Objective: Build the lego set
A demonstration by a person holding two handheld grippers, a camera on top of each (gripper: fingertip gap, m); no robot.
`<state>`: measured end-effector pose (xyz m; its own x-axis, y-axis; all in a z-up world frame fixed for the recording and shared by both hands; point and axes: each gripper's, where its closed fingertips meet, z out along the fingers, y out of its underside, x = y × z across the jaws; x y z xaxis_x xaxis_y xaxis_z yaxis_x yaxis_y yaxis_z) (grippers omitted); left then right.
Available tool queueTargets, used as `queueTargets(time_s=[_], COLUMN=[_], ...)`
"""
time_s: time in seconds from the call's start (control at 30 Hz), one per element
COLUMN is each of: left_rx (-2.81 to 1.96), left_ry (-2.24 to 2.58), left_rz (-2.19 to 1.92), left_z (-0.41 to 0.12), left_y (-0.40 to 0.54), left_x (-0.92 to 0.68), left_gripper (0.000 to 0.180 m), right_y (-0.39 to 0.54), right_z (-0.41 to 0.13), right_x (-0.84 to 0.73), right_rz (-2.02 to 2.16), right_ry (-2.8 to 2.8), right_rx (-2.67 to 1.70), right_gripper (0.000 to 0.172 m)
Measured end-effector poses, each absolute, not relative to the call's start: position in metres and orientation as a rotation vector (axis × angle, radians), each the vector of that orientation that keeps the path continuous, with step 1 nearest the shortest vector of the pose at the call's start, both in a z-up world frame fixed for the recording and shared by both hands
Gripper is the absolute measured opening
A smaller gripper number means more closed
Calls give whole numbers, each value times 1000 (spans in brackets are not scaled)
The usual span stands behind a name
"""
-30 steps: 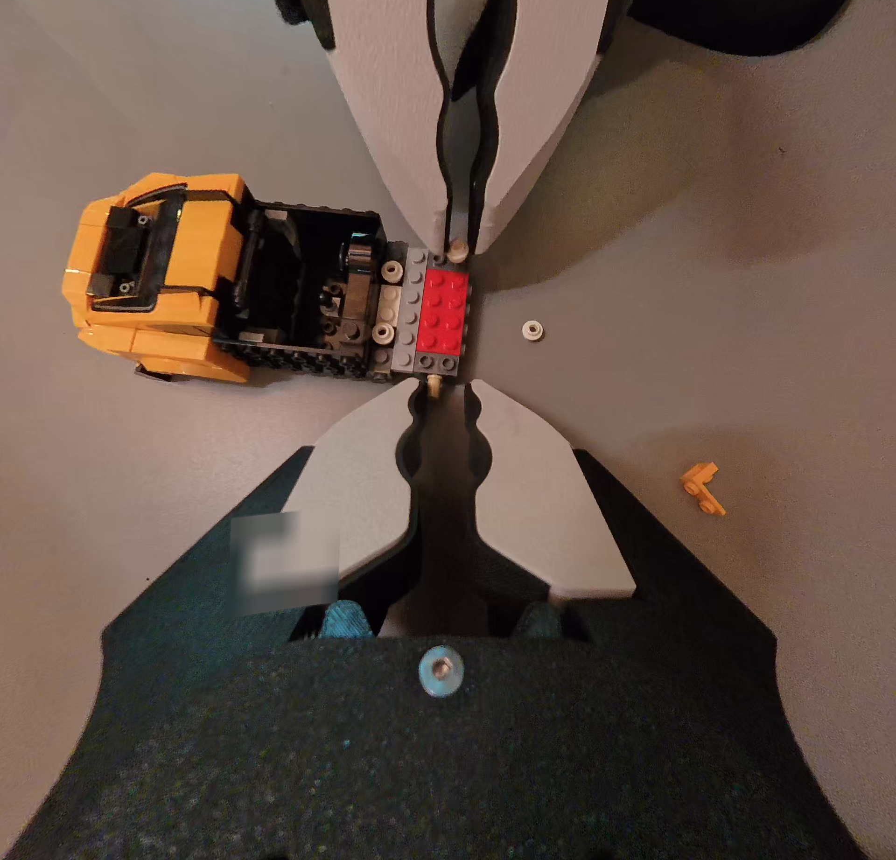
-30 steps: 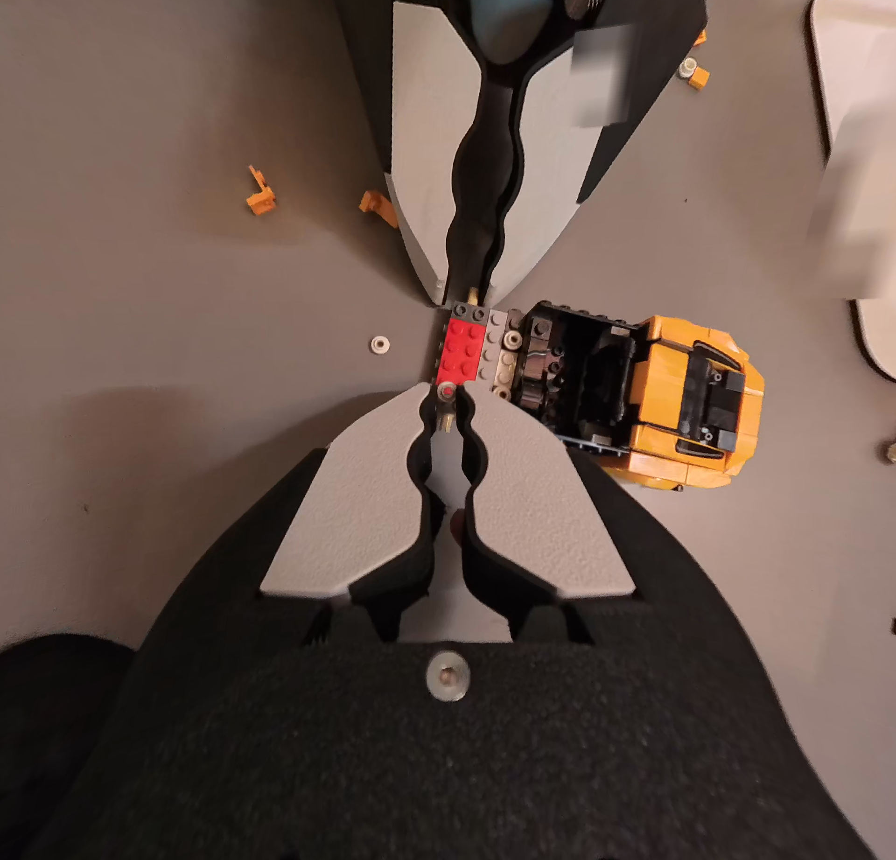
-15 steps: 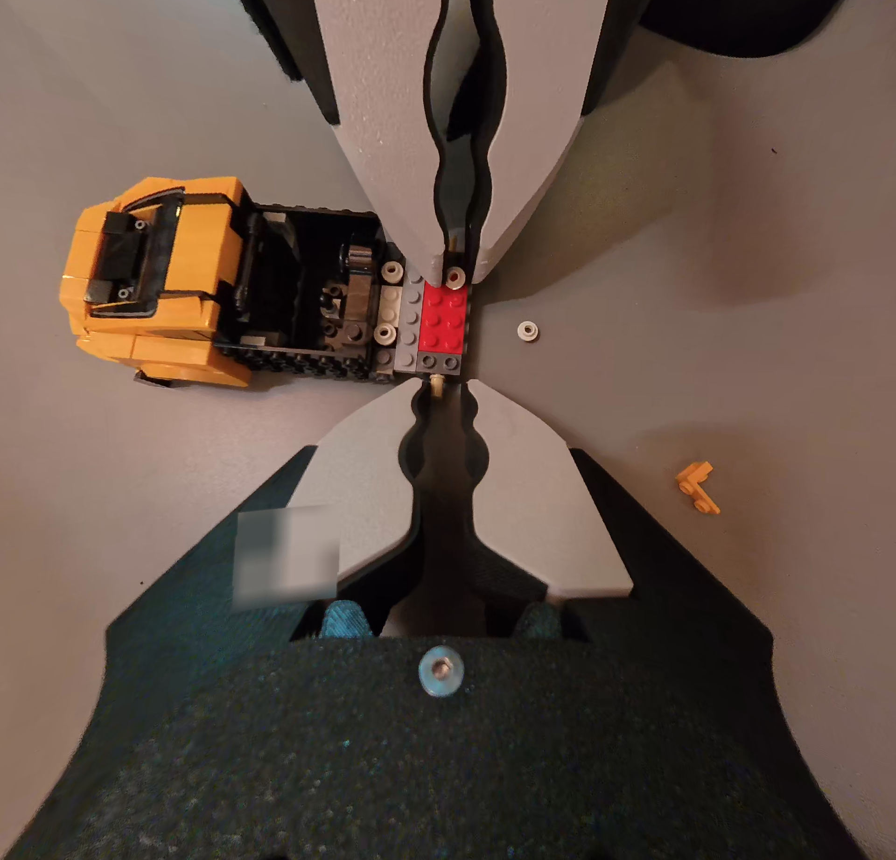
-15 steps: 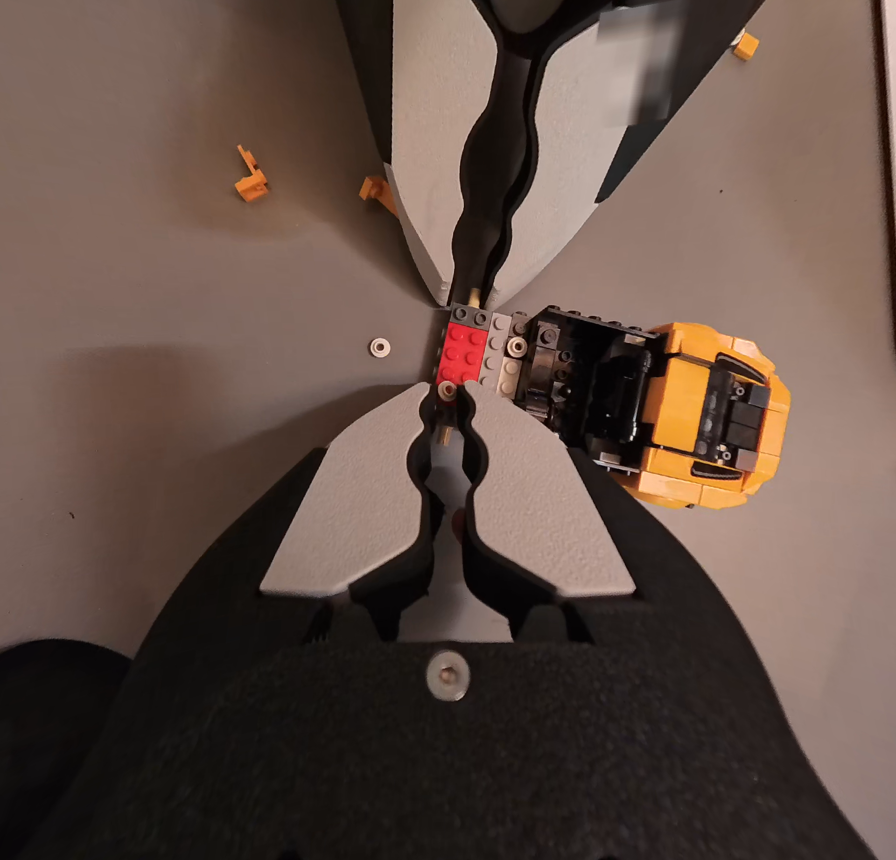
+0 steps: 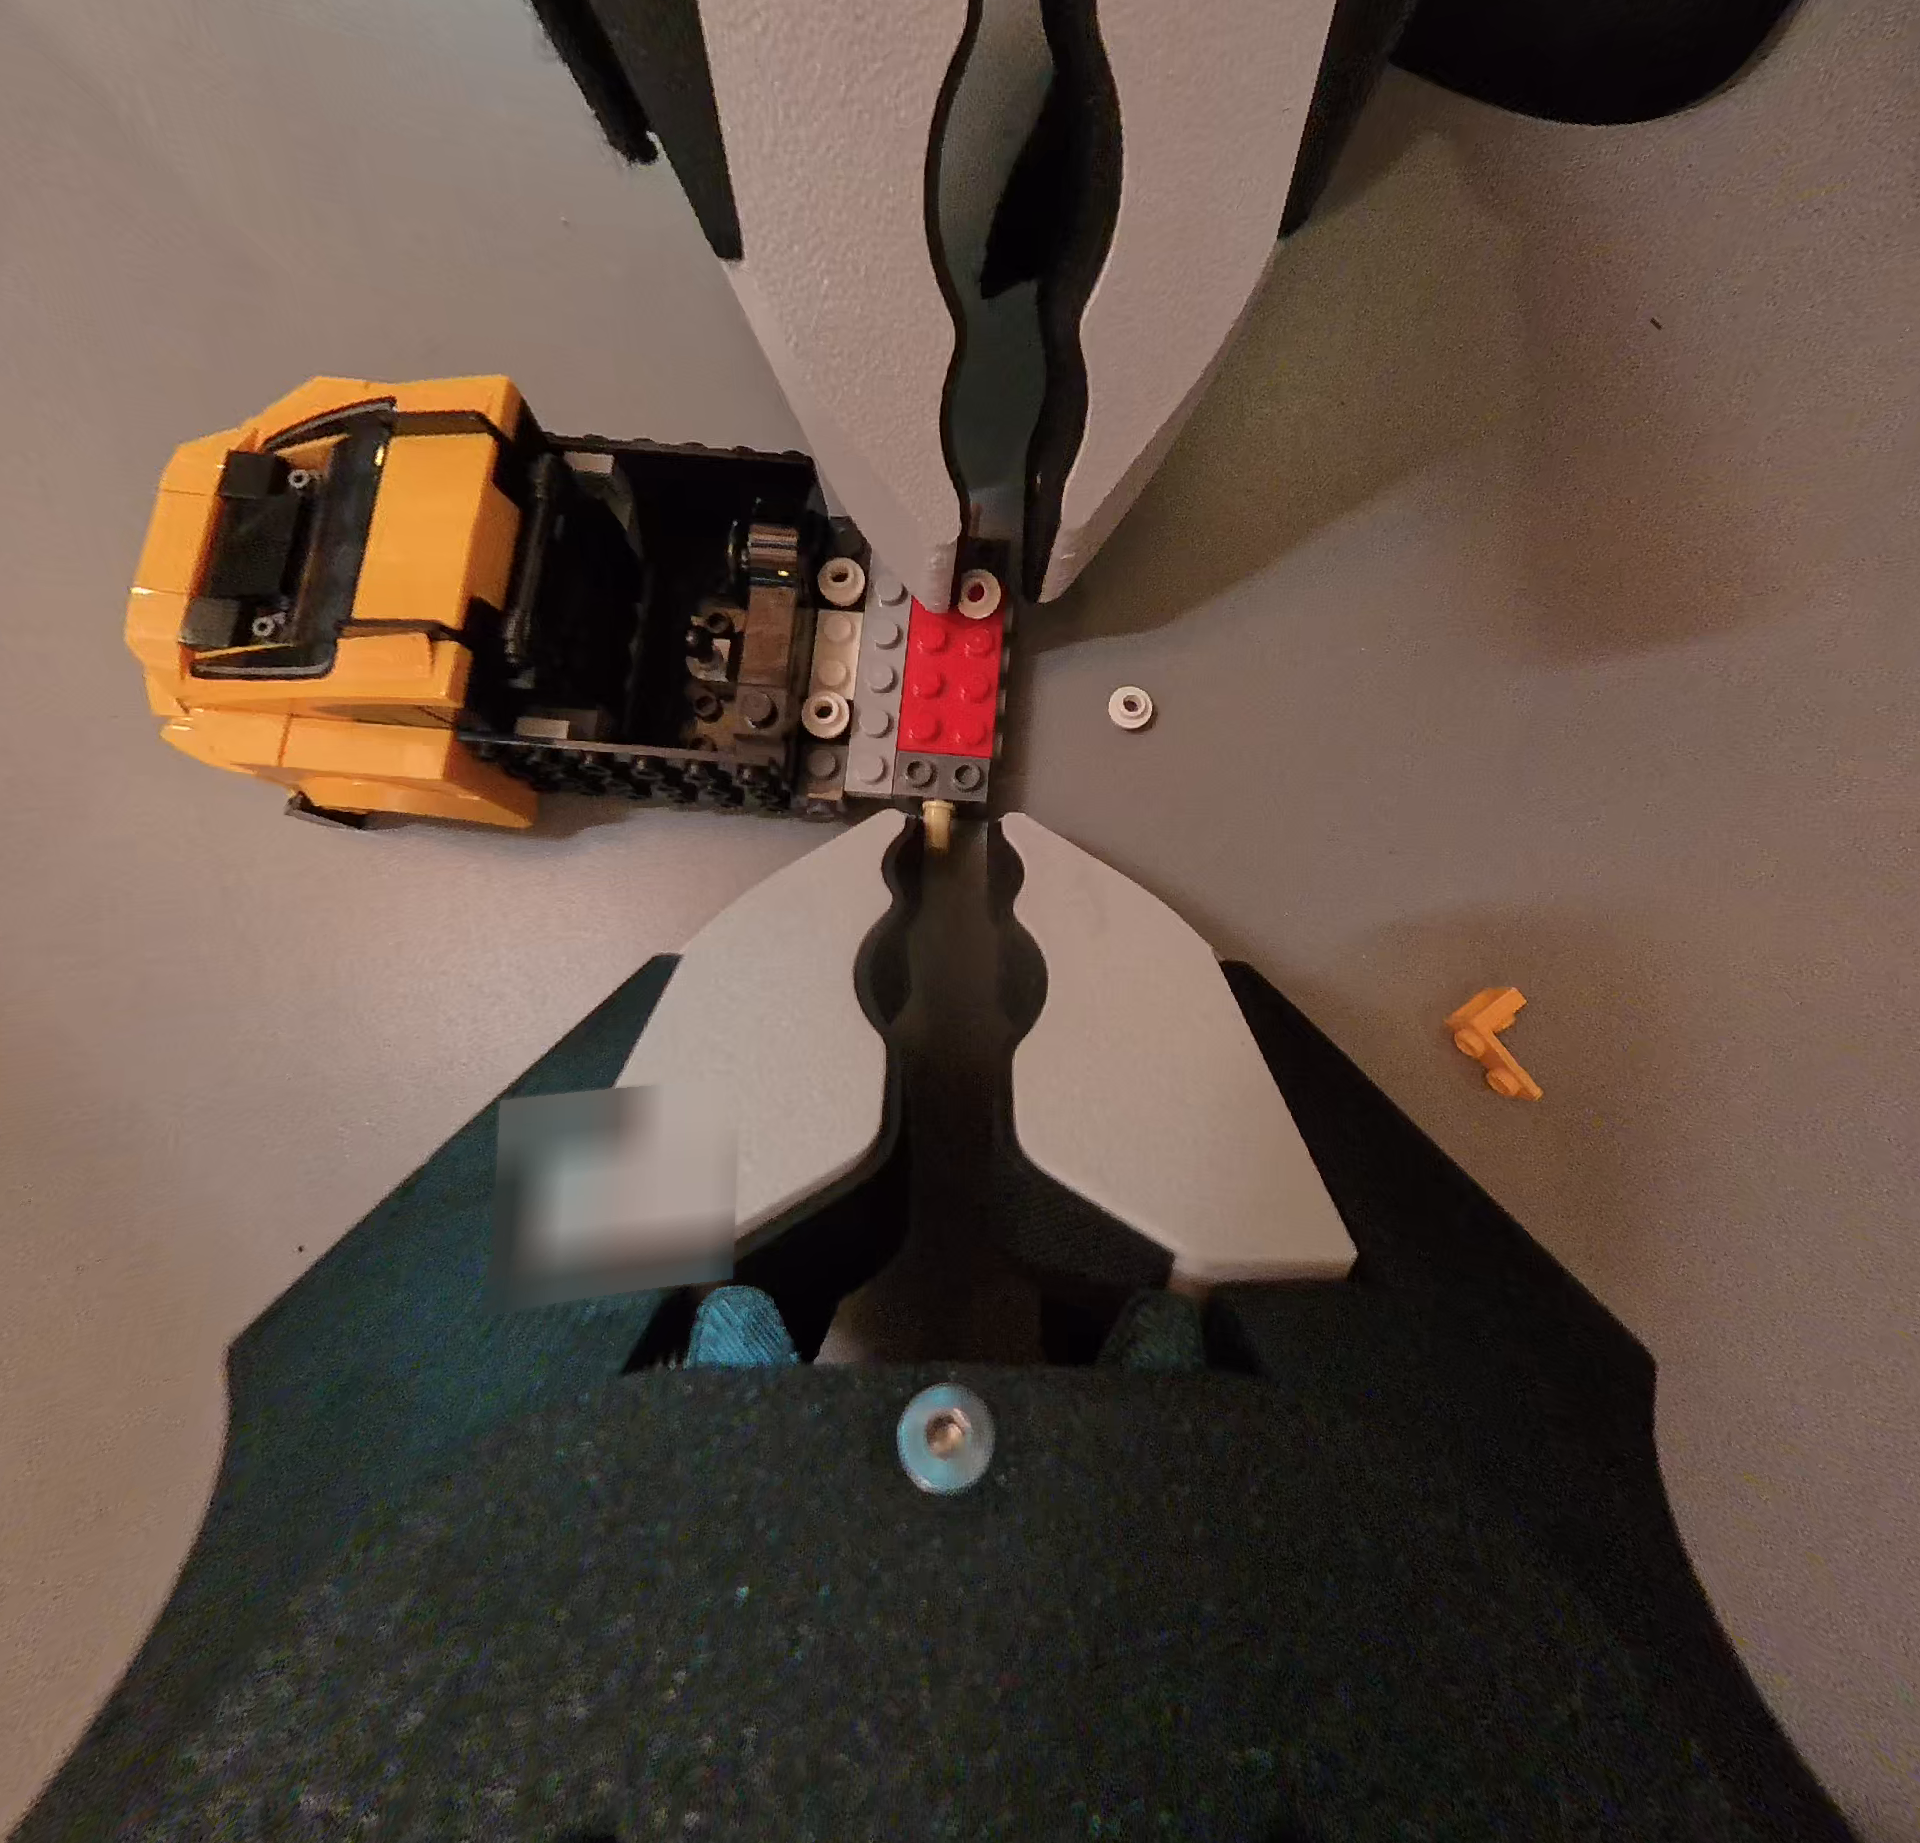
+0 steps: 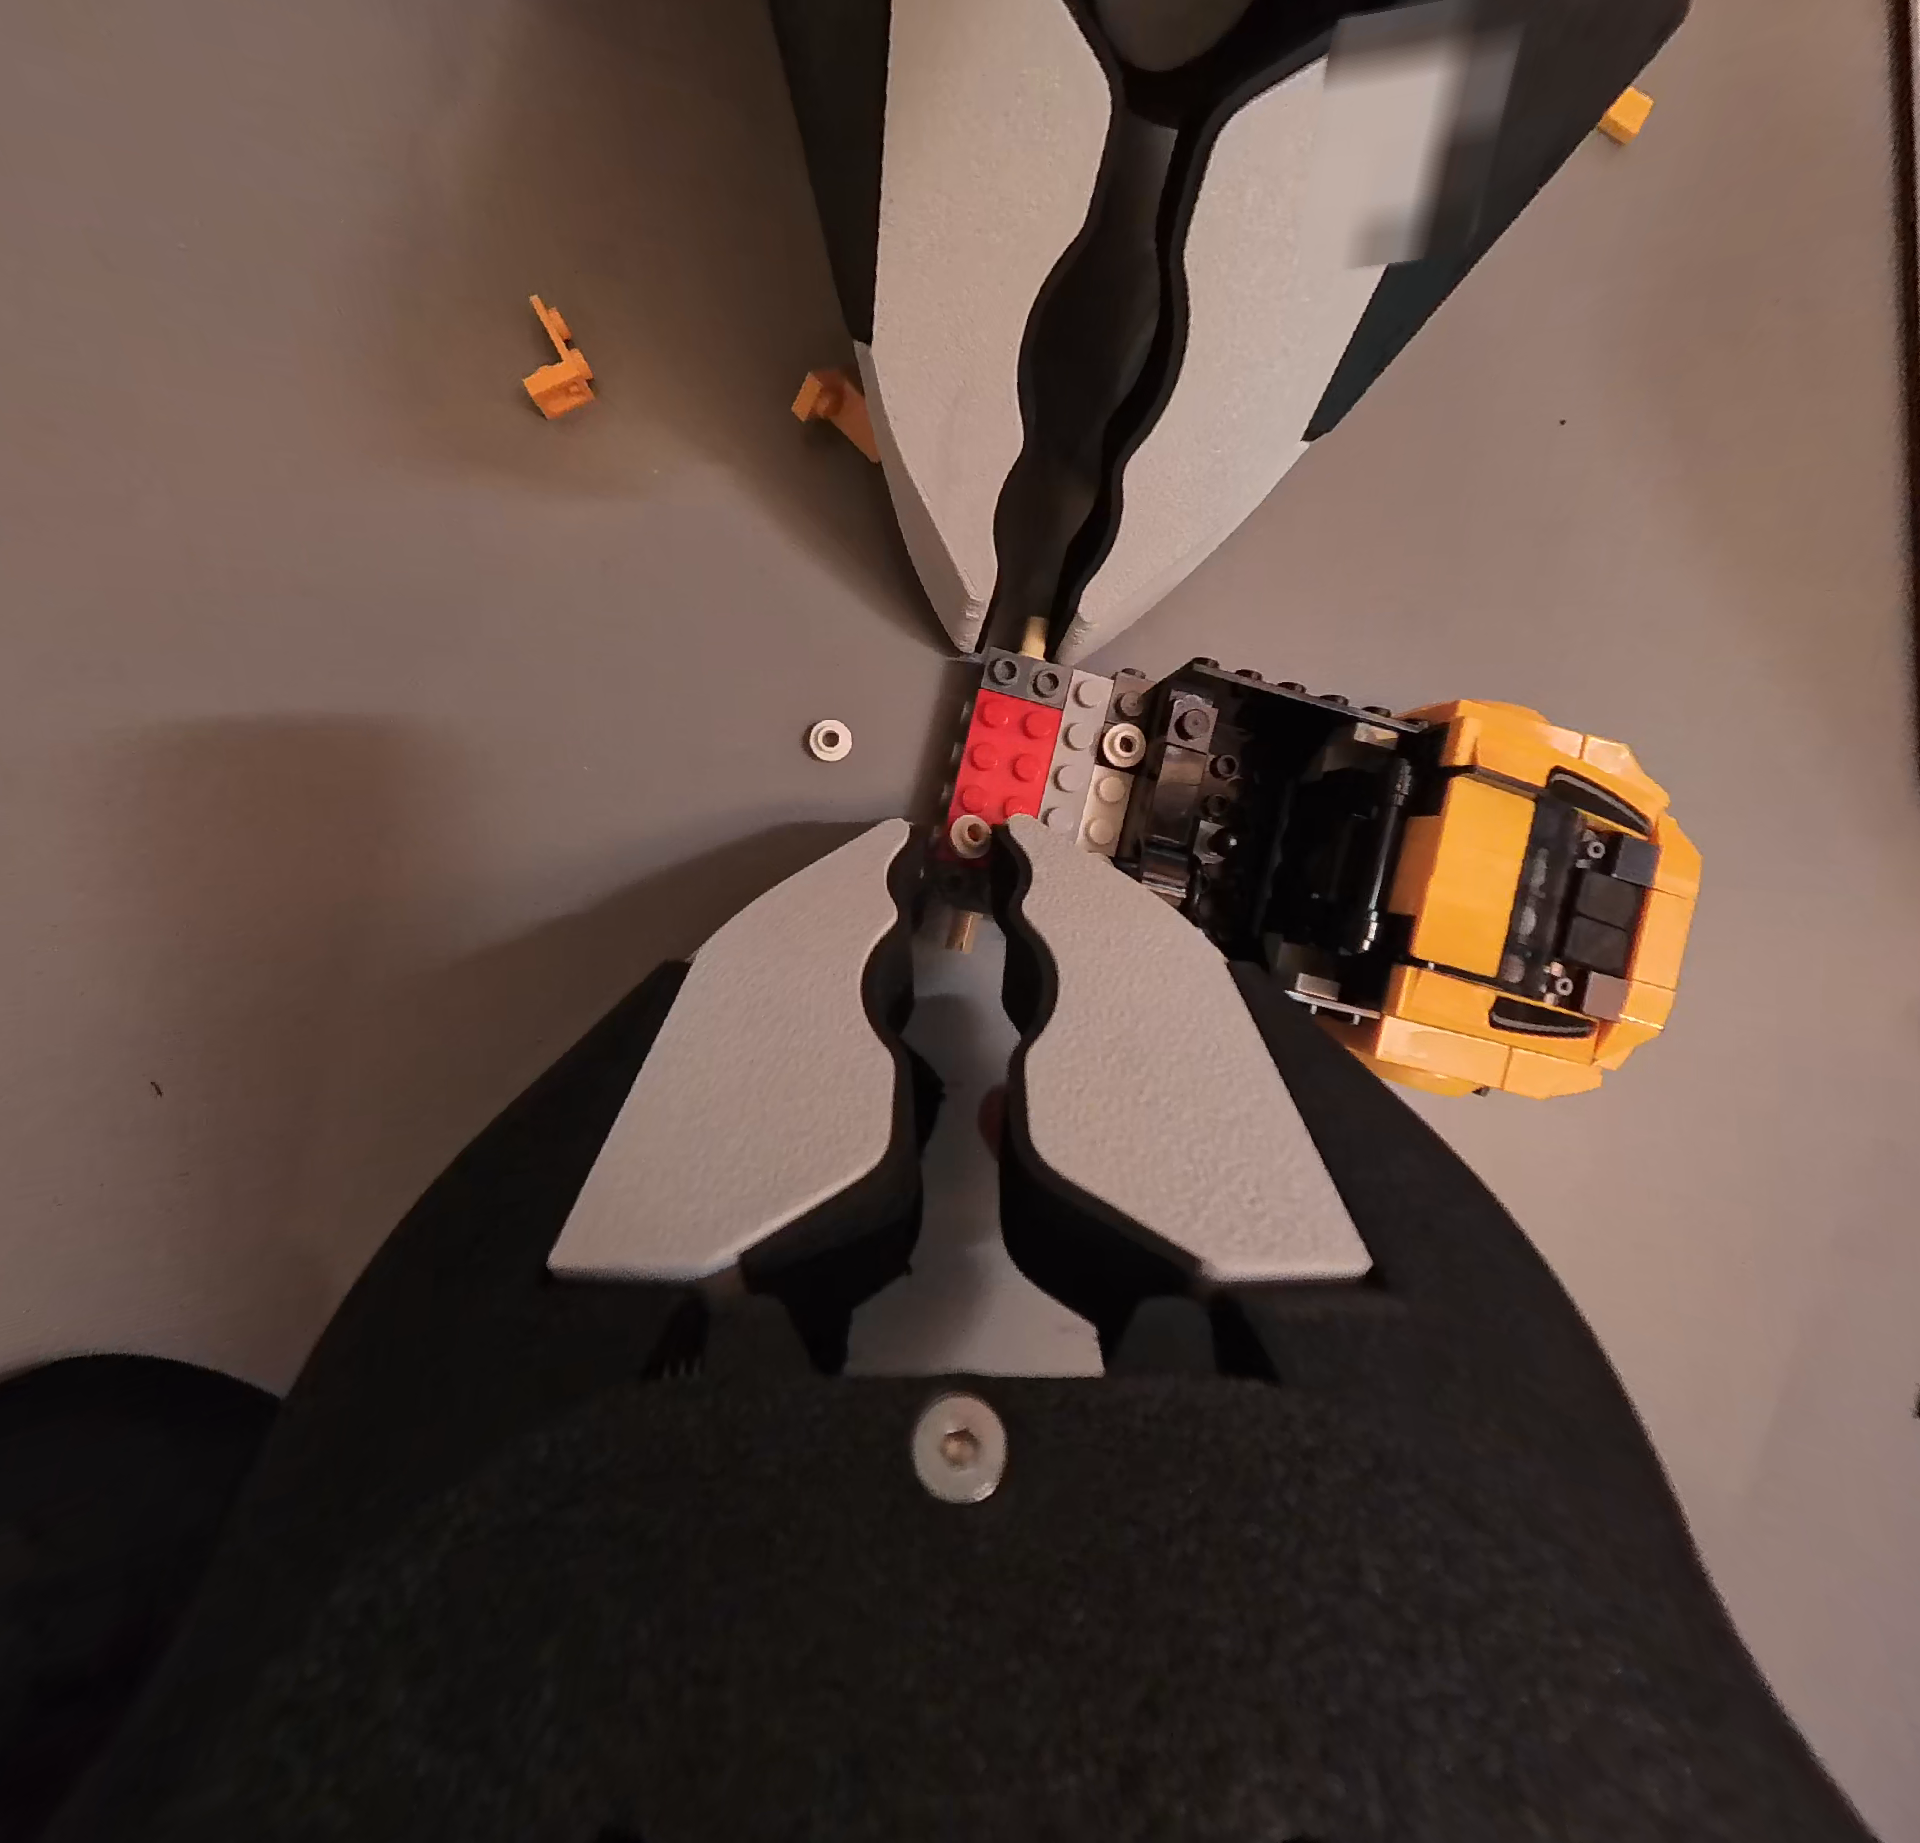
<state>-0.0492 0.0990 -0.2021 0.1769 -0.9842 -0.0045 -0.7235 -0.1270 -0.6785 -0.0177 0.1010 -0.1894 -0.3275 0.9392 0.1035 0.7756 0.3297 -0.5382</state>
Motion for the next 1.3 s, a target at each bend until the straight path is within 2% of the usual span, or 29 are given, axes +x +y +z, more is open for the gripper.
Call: queueTargets(time_s=[1.07, 1.3], left_rx=[-1916, -1914], left_ry=[1599, 1599], left_rz=[-626, -625], left_z=[-202, -202], left_y=[99, 99], left_x=[-49, -49], left_gripper=[11, 10], right_y=[100, 100], right_z=[-187, -180], right_x=[-14, -18], right_rz=[529, 587], right_ry=[-2215, -2175], right_rx=[-1476, -1510], right_gripper=[18, 10])
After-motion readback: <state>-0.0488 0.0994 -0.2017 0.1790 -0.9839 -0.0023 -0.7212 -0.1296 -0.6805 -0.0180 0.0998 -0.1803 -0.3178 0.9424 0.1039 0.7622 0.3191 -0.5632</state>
